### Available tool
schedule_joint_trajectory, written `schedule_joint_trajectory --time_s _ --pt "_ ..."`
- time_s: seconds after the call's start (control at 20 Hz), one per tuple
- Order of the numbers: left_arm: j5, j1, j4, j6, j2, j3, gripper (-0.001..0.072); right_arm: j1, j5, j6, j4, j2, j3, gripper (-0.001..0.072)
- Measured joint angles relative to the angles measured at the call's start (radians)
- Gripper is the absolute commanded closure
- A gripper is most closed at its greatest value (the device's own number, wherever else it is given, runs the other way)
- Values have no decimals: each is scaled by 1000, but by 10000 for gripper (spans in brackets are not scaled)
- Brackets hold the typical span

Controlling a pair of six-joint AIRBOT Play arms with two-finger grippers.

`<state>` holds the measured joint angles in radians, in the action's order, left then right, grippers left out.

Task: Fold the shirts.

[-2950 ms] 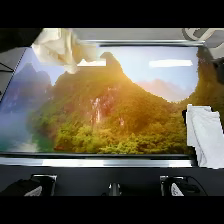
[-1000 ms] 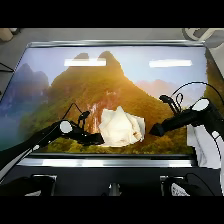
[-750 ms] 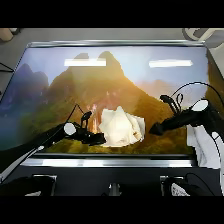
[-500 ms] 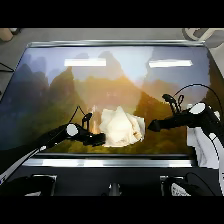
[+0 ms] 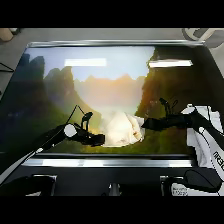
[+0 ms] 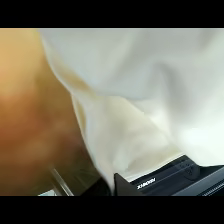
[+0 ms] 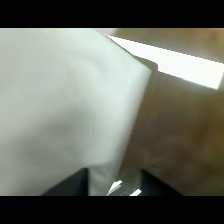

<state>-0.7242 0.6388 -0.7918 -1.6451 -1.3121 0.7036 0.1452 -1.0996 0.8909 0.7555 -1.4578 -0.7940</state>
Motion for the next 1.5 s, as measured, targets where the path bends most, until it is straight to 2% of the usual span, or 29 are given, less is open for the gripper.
schedule_joint_trajectory --time_s 0.05,0.35,0.6,0.85,0.95,1.1,1.35,1.5 --pt "7 0 2 5 9 0 683 0 -3 0 -13 -9 1 688" --pt "24 -50 -34 63 110 38 686 2 -42 -79 -55 26 -81 692" --pt "-25 -224 -213 93 322 296 685 2 -50 -100 64 248 -407 692" --pt "24 -391 -328 99 526 685 685 2 51 -19 270 517 -787 691" --pt "95 -425 -338 99 584 795 685 3 114 40 339 609 -871 691" --pt "161 -447 -332 99 638 883 685 2 196 87 358 704 -928 691" --pt "151 -460 -384 143 649 924 685 2 317 108 425 728 -957 690" --pt "51 -462 -495 154 620 929 684 2 341 113 475 669 -961 690"
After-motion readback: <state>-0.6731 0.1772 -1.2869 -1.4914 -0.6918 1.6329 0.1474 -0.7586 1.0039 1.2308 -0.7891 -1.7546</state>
